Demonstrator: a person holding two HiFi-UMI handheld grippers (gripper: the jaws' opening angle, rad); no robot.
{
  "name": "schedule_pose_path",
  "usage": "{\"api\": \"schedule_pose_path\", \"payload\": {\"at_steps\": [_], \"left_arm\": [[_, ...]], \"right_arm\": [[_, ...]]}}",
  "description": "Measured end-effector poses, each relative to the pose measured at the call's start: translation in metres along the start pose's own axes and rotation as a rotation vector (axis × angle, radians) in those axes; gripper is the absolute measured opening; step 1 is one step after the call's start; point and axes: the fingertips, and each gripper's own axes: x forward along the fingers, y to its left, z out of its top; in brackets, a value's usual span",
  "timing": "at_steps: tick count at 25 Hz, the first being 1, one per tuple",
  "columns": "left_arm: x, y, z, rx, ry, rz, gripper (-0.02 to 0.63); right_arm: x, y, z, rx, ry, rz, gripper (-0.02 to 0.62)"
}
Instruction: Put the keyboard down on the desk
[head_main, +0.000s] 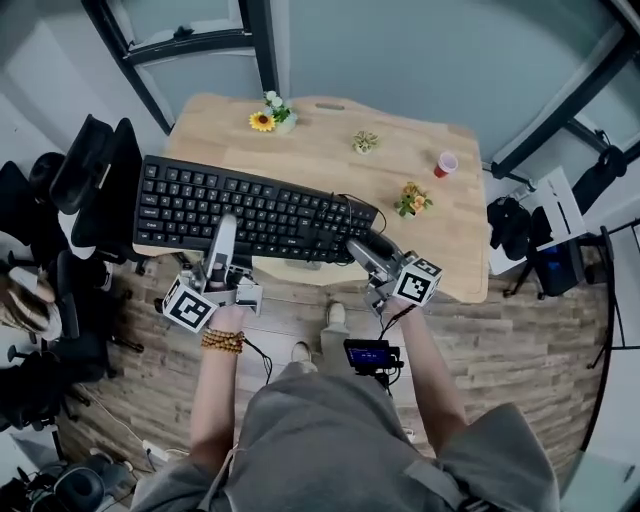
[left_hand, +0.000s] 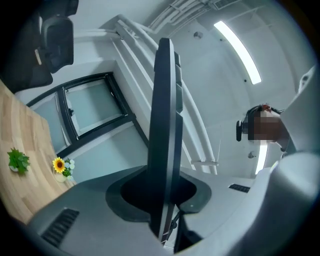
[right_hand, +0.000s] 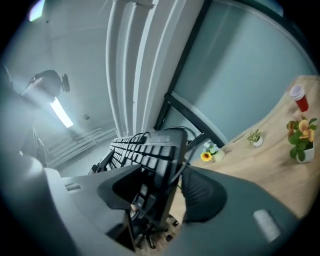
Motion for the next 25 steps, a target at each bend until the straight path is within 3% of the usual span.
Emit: {"api": "schedule_pose_path", "payload": {"at_steps": [5,8,11,14,18,25], "left_arm": [[0.044,0.024,-0.019,-0.071,-0.014,-0.042,0.1],[0.064,0.04,-0.024,-0.047,0.002,-0.052,0.113],[0.058,0.067,-0.001,-0.038,-0.062,0.006,0.172],[0.04,0.095,0.023,-0.031,-0.089,0.094,0.173],[0.042,0.118,0.02,0.008,-0.014,0.137,0.156],[0.038,0.156,0.001,-0.08,0.113,0.079,0.135]], "right_arm": [[-0.013,-0.037,0.055,0.118,-0.067,0.123,0.176],[-0.017,-0.052,0.092,0.101,-0.074,0.167,0.139],[-0.015,-0.063,0.113,0.101,-0.064,0.156,0.127],[-0.015,-0.066,0.117,0.146,-0.05,0.146,0.123],[-0.015,-0.074,0.117,0.119,0.006,0.112,0.127],[-0.012,-0.091,0.103,0.123,0.025,0.038,0.126]]}}
